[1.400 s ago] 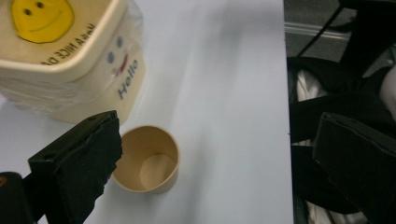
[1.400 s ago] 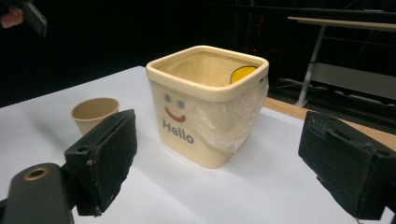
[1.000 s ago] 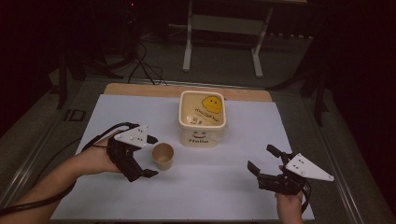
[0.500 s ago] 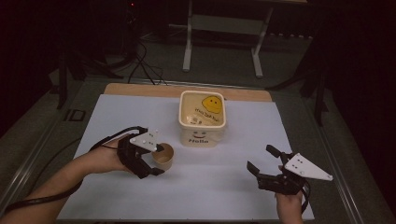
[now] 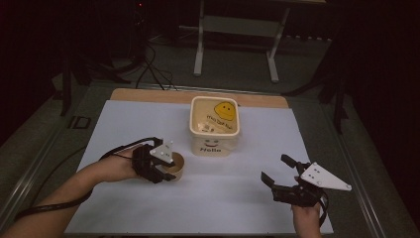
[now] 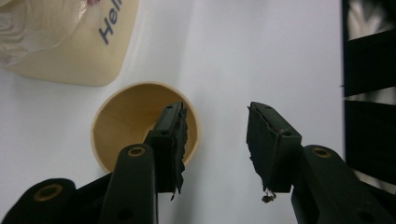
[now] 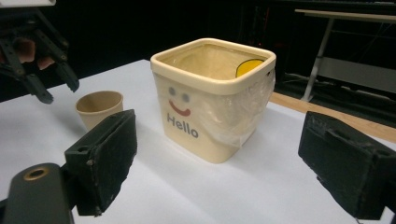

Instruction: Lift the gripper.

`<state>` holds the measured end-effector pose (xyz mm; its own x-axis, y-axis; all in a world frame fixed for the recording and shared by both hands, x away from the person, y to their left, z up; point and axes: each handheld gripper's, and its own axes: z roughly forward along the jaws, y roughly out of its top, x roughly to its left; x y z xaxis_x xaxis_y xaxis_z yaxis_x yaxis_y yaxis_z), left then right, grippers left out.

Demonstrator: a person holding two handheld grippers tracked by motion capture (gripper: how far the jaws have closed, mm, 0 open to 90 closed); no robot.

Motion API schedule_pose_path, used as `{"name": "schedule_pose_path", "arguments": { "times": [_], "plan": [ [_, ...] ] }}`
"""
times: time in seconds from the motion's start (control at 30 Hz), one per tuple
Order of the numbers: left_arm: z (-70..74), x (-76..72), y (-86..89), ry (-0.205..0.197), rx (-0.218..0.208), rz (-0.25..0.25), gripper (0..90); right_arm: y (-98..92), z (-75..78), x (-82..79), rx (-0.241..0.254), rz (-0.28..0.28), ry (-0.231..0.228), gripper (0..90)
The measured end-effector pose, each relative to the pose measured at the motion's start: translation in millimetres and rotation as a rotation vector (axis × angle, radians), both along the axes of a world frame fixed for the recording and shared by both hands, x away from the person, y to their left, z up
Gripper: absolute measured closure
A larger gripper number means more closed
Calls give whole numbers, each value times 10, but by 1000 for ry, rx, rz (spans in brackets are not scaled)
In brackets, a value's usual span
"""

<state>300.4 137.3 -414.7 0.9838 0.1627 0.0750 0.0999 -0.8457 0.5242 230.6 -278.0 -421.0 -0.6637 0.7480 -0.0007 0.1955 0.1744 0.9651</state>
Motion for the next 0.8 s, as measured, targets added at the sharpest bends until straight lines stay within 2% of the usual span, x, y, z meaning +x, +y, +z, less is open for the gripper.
{"name": "schedule_pose_path", "arguments": {
  "times": [0.1,0.2,0.27,0.43,0.6,0.8],
  "plan": [
    [-28,14,-11,2,-6,7,584,1,-2,1,-1,1,0,115],
    [-78,44,-51,5,24,-5,622,3,-10,12,0,6,8,115],
    [-105,52,-70,3,33,-2,625,8,-9,9,-2,6,6,116],
    [-209,103,-81,-1,56,-6,701,4,-9,11,-2,8,10,115],
    [-285,145,-98,10,78,-8,703,4,-12,13,-4,7,13,115],
    [-366,191,-145,19,115,-19,748,4,-16,15,-12,8,13,116]
  ]
}}
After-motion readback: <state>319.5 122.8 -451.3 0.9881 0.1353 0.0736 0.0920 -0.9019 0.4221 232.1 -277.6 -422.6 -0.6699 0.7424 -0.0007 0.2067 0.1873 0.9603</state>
